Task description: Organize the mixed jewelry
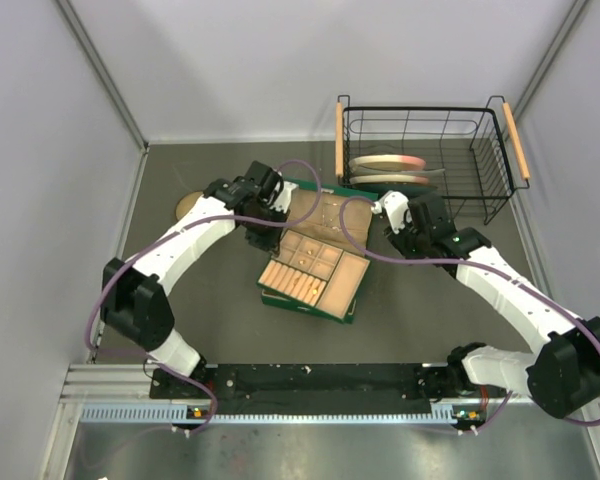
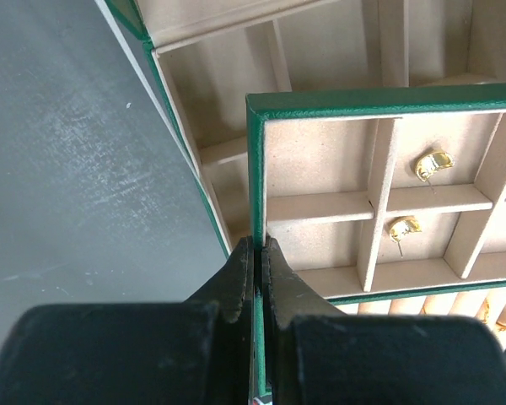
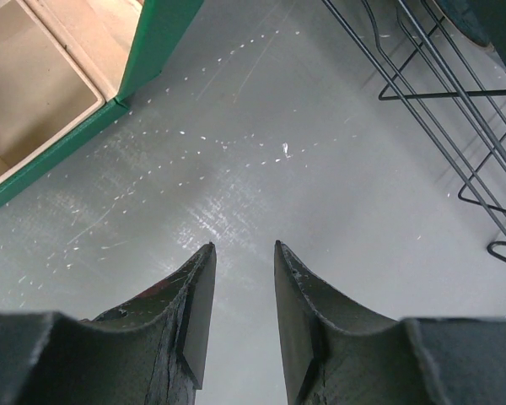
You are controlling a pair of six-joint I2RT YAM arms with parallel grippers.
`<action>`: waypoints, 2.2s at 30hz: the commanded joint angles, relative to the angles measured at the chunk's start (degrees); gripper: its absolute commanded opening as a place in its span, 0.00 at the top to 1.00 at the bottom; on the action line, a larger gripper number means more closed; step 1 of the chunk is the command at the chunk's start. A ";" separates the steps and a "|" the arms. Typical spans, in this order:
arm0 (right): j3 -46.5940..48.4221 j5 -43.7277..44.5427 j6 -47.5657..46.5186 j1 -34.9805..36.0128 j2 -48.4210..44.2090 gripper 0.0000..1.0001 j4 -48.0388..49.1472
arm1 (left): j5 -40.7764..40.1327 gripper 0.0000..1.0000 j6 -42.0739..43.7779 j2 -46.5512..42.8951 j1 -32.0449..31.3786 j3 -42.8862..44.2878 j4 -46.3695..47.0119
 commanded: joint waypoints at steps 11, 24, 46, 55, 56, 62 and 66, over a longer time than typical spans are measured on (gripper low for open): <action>-1.10 -1.40 -0.03 -0.67 -0.66 0.65 1.97 | -2.20 1.00 -5.96 5.57 -0.08 1.82 2.77; -2.51 -1.84 -0.12 -0.58 -0.93 0.65 2.76 | -8.00 1.00 -9.47 1.44 0.00 -3.10 6.10; -2.95 -5.44 0.06 -0.67 -2.16 0.65 2.76 | -10.99 1.00 -13.96 3.02 -0.78 -3.89 7.95; -3.12 -5.62 0.14 -0.58 -2.77 0.65 2.67 | -12.04 1.00 -12.99 3.28 -2.63 -4.68 8.92; -3.21 -5.71 0.14 -0.58 -2.77 0.65 2.67 | -12.22 1.00 -12.90 3.54 -2.72 -4.77 9.01; -3.56 -6.06 0.32 -0.67 -3.30 0.65 2.67 | -13.27 1.00 -12.64 4.16 -2.89 -4.42 9.01; -3.74 -6.41 0.41 -0.67 -3.48 0.65 2.67 | -13.80 1.00 -12.73 4.77 -2.81 -3.89 8.57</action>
